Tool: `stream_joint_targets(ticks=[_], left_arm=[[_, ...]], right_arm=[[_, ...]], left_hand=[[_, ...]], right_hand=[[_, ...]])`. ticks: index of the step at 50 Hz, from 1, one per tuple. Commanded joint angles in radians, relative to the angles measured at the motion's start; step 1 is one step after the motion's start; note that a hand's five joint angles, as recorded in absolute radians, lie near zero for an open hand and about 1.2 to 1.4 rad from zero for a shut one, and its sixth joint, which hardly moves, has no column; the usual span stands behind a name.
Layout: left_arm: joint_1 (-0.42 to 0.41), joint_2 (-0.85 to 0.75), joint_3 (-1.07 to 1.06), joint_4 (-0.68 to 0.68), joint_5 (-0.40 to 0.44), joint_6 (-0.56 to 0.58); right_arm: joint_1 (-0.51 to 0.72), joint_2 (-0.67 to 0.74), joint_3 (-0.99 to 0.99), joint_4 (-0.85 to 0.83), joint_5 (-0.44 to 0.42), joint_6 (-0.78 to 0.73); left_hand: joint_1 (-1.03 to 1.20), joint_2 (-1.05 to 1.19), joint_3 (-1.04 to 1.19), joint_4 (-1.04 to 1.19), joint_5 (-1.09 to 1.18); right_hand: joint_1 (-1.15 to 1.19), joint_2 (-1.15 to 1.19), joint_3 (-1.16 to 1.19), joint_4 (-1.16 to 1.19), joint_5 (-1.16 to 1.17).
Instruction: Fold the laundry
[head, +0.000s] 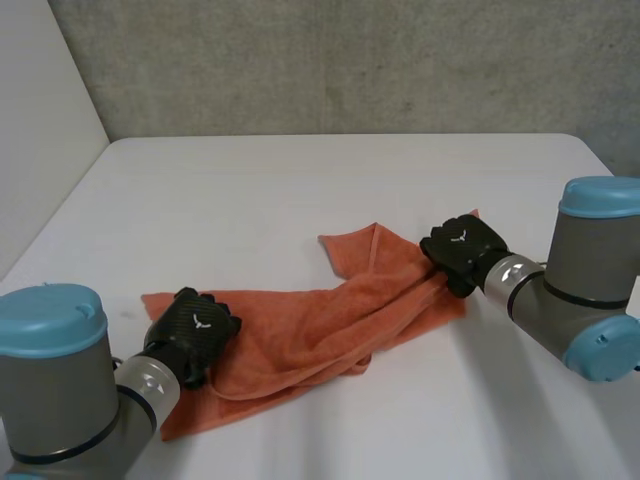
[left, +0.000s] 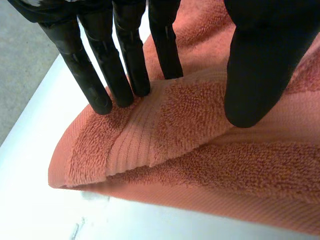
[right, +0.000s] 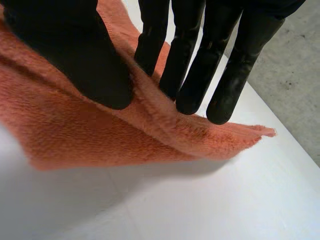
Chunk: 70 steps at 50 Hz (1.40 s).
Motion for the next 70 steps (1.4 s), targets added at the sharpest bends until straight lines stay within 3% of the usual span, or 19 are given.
stream_joint_targets(ticks=[1,3,4,12,18,19,24,25,26,30,40,47,58,63,66,70], left_arm=[[0.011,-0.056,0.033,0.022,0.001,0.021],[0.012,-0.073,0.043,0.039,0.002,0.026],[0.015,-0.093,0.058,0.074,0.002,0.039],[0.051,-0.146,0.213,0.217,0.005,0.121],[0.061,-0.128,0.425,0.273,-0.004,0.121],[0.061,-0.107,0.527,0.319,-0.014,0.08],[0.069,-0.021,0.64,0.451,-0.077,-0.13],[0.074,-0.002,0.643,0.47,-0.091,-0.167],[0.086,0.033,0.643,0.497,-0.116,-0.231],[0.129,0.085,0.599,0.505,-0.145,-0.313],[0.147,0.148,0.231,0.468,-0.108,-0.325],[0.15,0.147,-0.047,0.419,-0.041,-0.325],[0.178,0.128,-0.136,0.244,-0.038,-0.325],[0.21,0.134,-0.129,0.243,-0.038,-0.324],[0.213,0.136,-0.124,0.243,-0.038,-0.322],[0.218,0.134,-0.115,0.243,-0.036,-0.322]], right_arm=[[0.0,0.024,-0.056,0.001,0.019,-0.002],[0.0,0.056,-0.099,0.004,0.022,-0.002],[0.0,0.062,-0.11,0.005,0.022,-0.002],[0.0,0.081,-0.295,0.002,0.053,0.005],[0.003,0.071,-0.556,-0.054,0.178,0.04],[0.001,0.071,-0.582,-0.079,0.192,0.051],[-0.005,-0.008,-0.609,-0.242,0.225,0.14],[-0.011,-0.107,-0.554,-0.327,0.225,0.198],[-0.011,-0.14,-0.524,-0.352,0.225,0.217],[-0.017,-0.238,-0.386,-0.407,0.212,0.294],[-0.043,-0.367,0.006,-0.274,0.147,0.28],[-0.074,-0.369,0.247,-0.11,0.079,0.196],[-0.086,-0.272,0.362,-0.088,0.036,0.168],[-0.15,-0.272,0.389,-0.099,0.039,0.194],[-0.201,-0.272,0.408,-0.128,0.042,0.289],[-0.261,-0.275,0.431,-0.151,0.038,0.386]], left_hand=[[0.325,0.332,0.335,0.335,0.345],[0.44,0.447,0.45,0.45,0.46],[0.655,0.662,0.665,0.665,0.674],[0.657,0.664,0.667,0.667,0.677],[0.657,0.664,0.667,0.667,0.677],[0.657,0.664,0.667,0.667,0.677],[0.657,0.664,0.667,0.667,0.677],[0.657,0.664,0.667,0.667,0.677],[0.657,0.664,0.667,0.667,0.677],[0.657,0.664,0.667,0.667,0.677],[0.657,0.664,0.667,0.667,0.677],[0.657,0.664,0.667,0.667,0.677],[0.657,0.664,0.667,0.667,0.677],[0.657,0.664,0.667,0.667,0.677],[0.657,0.664,0.667,0.667,0.677],[0.657,0.664,0.667,0.667,0.677]], right_hand=[[0.424,0.235,0.245,0.236,0.268],[0.424,0.235,0.245,0.236,0.268],[0.424,0.235,0.245,0.236,0.268],[0.424,0.235,0.245,0.236,0.268],[0.424,0.235,0.245,0.236,0.268],[0.424,0.235,0.245,0.236,0.268],[0.424,0.235,0.245,0.236,0.268],[0.424,0.235,0.245,0.236,0.268],[0.424,0.235,0.245,0.236,0.268],[0.424,0.235,0.245,0.236,0.268],[0.424,0.235,0.245,0.236,0.268],[0.424,0.235,0.245,0.236,0.268],[0.424,0.235,0.245,0.236,0.268],[0.032,-0.157,-0.147,-0.156,-0.124],[-0.176,-0.365,-0.355,-0.364,-0.332],[-0.186,-0.375,-0.365,-0.374,-0.342]])
